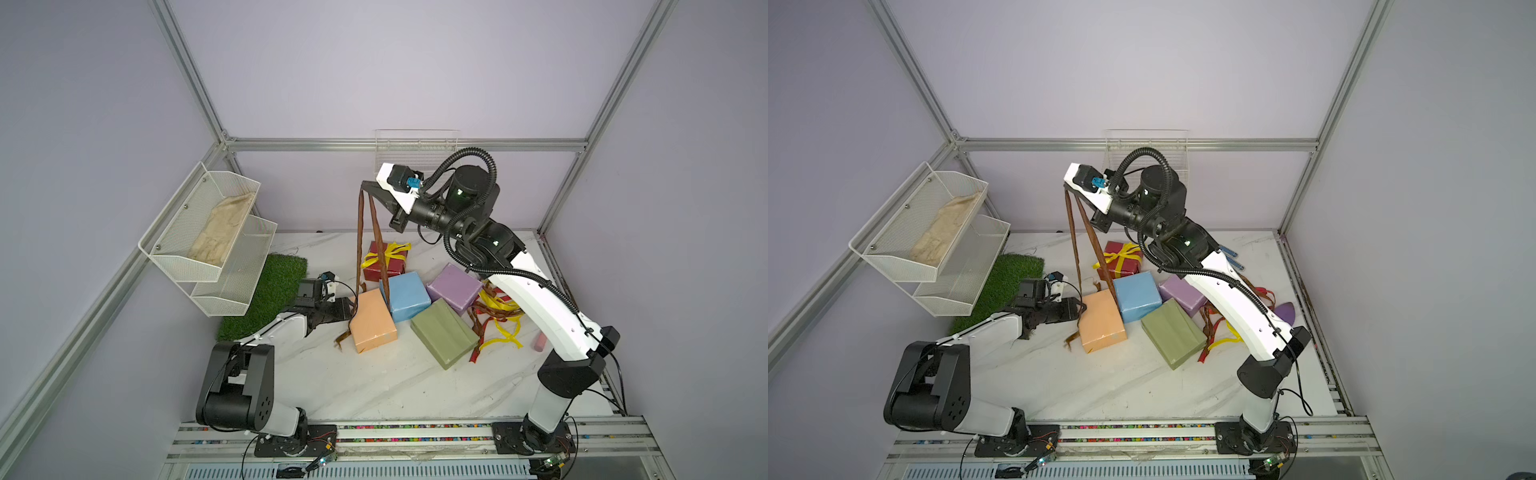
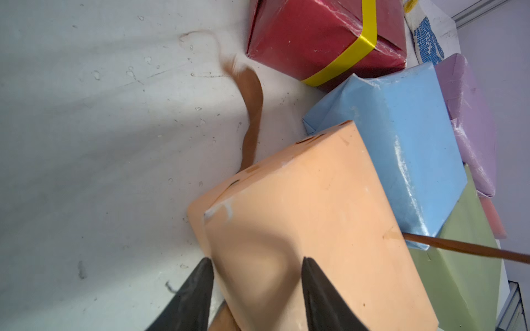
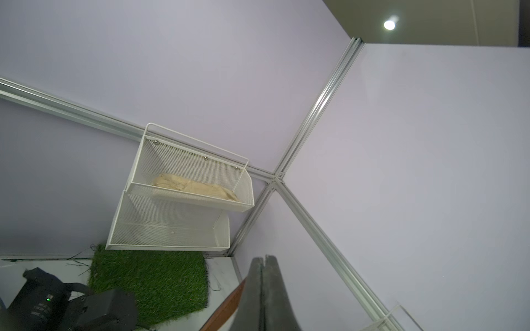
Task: Untie the ribbon bows on the gift boxes
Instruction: Pull the ribbon from the gift box.
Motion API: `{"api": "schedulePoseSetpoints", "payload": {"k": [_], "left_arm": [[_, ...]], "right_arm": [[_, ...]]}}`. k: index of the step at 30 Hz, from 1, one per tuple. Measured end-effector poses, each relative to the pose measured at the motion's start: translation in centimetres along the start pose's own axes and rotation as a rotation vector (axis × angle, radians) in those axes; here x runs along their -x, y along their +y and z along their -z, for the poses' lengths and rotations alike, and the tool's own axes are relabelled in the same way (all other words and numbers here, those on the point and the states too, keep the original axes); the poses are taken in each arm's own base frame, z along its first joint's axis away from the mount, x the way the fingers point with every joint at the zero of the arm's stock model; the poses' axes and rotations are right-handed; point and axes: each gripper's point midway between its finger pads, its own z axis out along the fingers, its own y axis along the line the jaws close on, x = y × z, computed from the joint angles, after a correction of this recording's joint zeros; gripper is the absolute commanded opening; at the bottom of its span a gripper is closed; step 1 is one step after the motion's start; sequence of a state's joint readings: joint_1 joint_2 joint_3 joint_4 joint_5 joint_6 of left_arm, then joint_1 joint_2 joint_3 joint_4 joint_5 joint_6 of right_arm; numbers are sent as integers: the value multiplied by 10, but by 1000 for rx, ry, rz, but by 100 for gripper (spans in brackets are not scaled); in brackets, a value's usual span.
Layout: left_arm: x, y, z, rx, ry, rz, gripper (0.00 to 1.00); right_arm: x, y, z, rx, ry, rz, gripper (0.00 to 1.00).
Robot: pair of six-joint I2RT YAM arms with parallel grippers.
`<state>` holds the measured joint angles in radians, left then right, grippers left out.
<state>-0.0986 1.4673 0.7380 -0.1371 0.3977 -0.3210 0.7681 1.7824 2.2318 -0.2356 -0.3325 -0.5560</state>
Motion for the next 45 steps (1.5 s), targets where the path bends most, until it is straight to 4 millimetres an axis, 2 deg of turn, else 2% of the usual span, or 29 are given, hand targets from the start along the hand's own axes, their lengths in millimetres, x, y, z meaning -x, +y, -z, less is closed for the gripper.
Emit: {"api": "schedulePoseSetpoints", "payload": {"k": [8,12,23,26,31,40,45], "left_arm": [[1,1,0,6,-3,-1,51],[1,1,0,7,-4,-4,51],[2,3,-3,12,-8,-6,52],[1,4,-4,17,-5,-3,52],[2,5,-3,23,-10,-4,52],[12,6,6,55,-54,-13,53],[22,2,16,61,-96,-27,54]], "right_arm": [[61,-50,27,-193,-77,149,0],[87,-68,43,-270,-107,202,0],[169,-103,114,-468,-230,285,0],[185,-112,132,-520,-250,308,0],[191,-122,148,-598,-220,355,0],[179,-144,156,-742,-109,426,0],[187,-155,168,-818,-82,467,0]]}}
